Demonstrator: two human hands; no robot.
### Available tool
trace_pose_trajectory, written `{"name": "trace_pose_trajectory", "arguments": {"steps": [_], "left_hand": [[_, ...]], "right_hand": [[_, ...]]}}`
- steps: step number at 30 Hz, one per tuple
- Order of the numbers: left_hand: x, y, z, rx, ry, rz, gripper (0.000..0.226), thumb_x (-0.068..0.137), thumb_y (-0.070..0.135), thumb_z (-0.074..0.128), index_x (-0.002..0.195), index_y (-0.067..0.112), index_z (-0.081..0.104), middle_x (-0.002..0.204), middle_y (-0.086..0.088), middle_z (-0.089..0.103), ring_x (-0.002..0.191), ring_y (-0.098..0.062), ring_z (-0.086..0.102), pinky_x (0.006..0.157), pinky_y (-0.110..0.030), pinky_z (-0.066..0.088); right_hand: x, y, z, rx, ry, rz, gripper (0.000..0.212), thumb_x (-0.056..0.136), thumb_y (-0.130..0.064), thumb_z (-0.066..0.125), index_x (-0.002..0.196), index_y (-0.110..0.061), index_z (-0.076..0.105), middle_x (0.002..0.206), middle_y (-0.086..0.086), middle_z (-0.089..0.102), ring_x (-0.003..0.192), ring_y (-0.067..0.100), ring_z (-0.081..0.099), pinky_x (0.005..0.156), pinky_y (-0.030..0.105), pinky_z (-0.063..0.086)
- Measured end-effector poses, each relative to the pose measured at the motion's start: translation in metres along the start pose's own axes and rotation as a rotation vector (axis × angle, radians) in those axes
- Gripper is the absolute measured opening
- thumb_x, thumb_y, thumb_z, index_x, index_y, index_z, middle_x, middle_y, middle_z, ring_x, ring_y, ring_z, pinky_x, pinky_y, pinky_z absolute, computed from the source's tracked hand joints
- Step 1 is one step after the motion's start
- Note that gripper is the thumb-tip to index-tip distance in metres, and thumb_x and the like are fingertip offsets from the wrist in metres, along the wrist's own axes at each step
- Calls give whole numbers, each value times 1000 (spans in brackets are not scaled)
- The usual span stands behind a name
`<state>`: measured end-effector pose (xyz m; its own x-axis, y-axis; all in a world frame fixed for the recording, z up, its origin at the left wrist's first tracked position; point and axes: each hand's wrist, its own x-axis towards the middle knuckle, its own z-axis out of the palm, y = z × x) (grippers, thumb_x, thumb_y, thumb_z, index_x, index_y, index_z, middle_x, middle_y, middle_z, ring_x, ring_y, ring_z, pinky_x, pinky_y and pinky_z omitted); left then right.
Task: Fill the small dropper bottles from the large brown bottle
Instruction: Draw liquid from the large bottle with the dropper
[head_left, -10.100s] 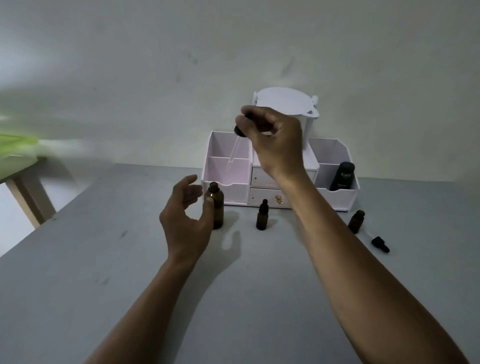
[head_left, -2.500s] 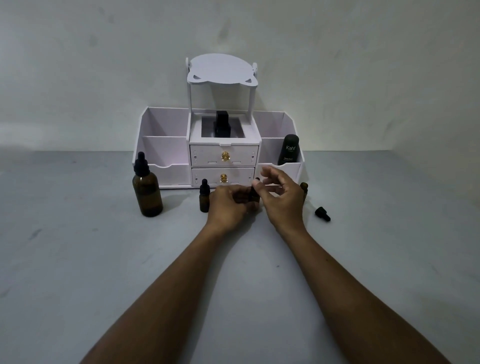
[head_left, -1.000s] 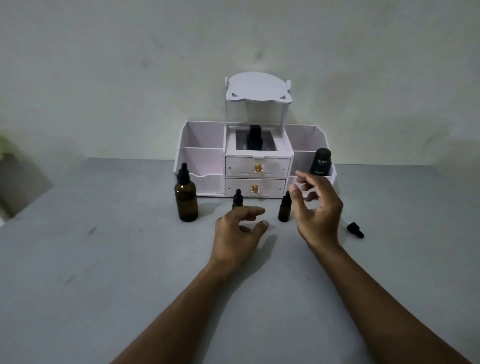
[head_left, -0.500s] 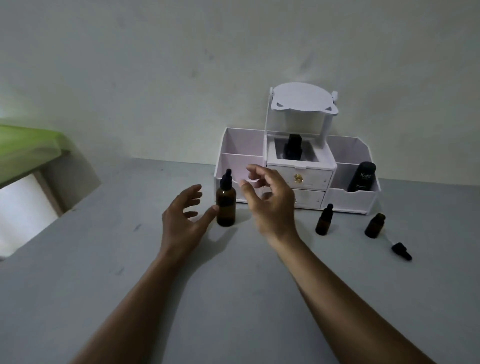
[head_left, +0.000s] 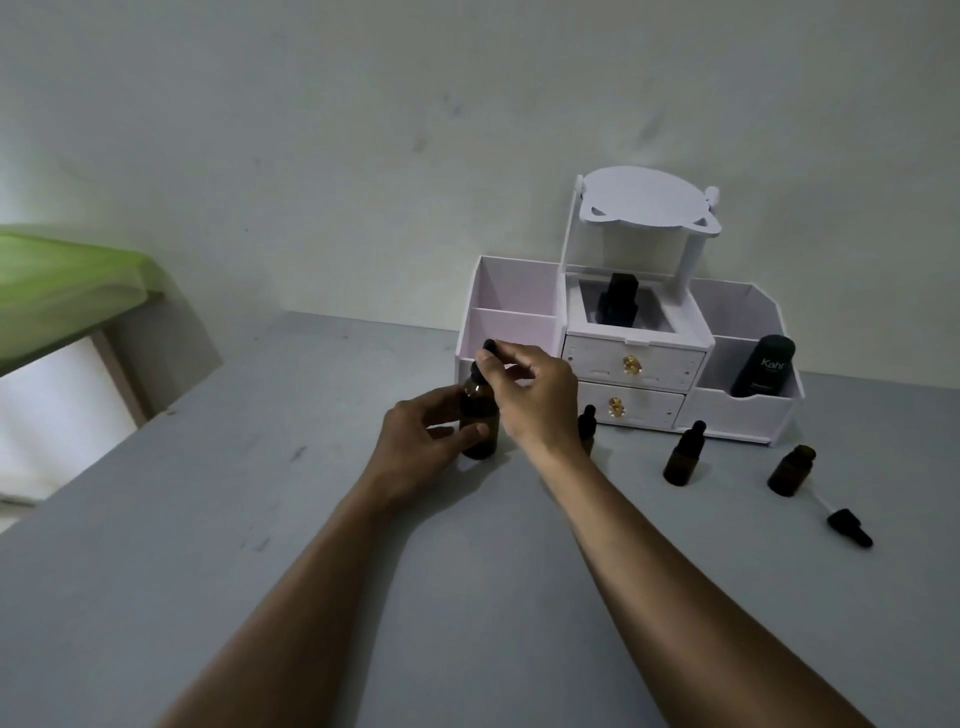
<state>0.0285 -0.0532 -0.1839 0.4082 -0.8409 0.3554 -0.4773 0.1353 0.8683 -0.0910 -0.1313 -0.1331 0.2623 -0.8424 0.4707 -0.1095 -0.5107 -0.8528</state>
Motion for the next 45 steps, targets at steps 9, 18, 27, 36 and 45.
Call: {"name": "trace_pose_trajectory", "arguments": {"steps": [9,18,27,36,45], "left_hand": [[0,2,0,-22,6,6,48,85,16,79,131,14,66,114,2,75,99,-2,72,90,-21,57],[1,-2,1,-38,-7,3,48,85,15,79,131,14,66,114,2,75,102,-6,72,95,-31,58],[-1,-2,1,-40,-13,-15,54,85,14,79,136,20,62,117,6,73,101,2,70,95,-29,57],[-26,38,19,100,484,229,69,80,38,77,140,24,46,113,4,68,103,-10,65,83,-26,52],[-78,116,117,-195,74,267,30,87,15,73,114,21,63,82,6,69,77,-14,68,71,-19,54]], "right_hand": [[6,0,6,58,91,-80,9,84,-13,77,90,-8,79,80,-4,73,69,-10,64,67,4,47],[7,-4,8,62,96,-77,6,81,-6,78,87,-7,79,76,-4,71,66,-4,65,67,9,52],[11,-24,-3,105,83,-85,6,85,-19,77,90,-17,76,79,-10,73,74,2,68,74,25,58],[36,-97,-54,257,141,-269,11,89,-12,72,99,-7,73,81,-7,71,76,4,68,76,23,59],[20,-70,-189,264,247,-212,10,90,-7,71,99,-6,75,80,-5,74,75,4,71,77,20,56]]}}
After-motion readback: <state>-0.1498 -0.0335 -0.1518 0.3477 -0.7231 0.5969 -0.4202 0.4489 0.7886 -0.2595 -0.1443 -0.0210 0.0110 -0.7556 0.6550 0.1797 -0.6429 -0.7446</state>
